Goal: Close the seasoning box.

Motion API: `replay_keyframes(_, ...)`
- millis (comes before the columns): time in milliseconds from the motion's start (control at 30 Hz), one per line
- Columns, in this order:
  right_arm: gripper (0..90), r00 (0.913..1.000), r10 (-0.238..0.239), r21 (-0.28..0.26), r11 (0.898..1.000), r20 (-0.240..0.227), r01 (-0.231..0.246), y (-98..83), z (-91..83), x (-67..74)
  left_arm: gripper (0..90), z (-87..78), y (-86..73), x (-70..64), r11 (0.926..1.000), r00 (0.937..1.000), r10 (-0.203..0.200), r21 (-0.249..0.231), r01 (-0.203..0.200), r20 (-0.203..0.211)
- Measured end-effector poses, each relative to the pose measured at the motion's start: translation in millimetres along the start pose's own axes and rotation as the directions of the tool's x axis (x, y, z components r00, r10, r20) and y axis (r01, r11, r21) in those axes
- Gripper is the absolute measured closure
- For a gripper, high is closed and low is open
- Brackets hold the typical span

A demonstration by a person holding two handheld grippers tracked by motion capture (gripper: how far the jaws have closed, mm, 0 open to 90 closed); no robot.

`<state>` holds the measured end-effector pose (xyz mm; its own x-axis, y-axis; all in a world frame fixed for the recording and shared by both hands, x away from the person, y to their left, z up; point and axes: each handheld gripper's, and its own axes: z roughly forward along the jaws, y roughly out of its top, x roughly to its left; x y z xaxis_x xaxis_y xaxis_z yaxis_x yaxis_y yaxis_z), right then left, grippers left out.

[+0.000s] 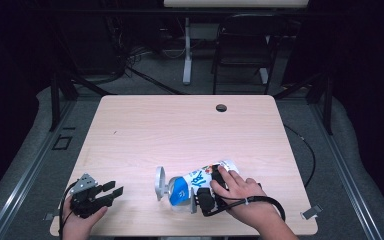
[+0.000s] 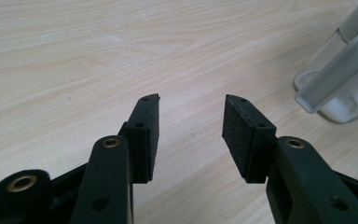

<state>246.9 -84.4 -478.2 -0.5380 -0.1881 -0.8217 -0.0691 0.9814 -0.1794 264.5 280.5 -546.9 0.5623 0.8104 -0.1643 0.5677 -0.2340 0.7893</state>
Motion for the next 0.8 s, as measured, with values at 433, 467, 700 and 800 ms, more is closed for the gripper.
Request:
replay_keyframes(433, 51.4, 1.0000, -0.004, -0.005, 1.000, -0.002, 0.004, -1.4, -0.1, -0.1, 56.5, -0.9, 0.5, -0.1, 0.9999, 1.0000, 0.007, 0.010, -0.007, 0.000)
replay_keyframes(467, 51.5, 1.0000, -0.001, -0.003, 1.000, -0.001, 0.001, -1.6, -0.2, -0.1, 56.5, -0.8, 0.4, 0.0, 1.0000, 1.0000, 0.006, 0.006, -0.006, 0.002)
replay_keyframes(700, 51.6, 1.0000, 0.001, -0.007, 1.000, 0.001, -0.001, -2.2, -0.1, 0.0, 56.6, -0.3, 0.0, 0.1, 1.0000, 1.0000, 0.004, -0.006, -0.004, -0.002)
replay_keyframes(800, 51.6, 1.0000, 0.001, -0.005, 1.000, 0.001, -0.001, -2.3, 0.0, -0.3, 56.5, -0.6, 0.1, -0.1, 1.0000, 1.0000, 0.005, -0.006, -0.005, -0.001)
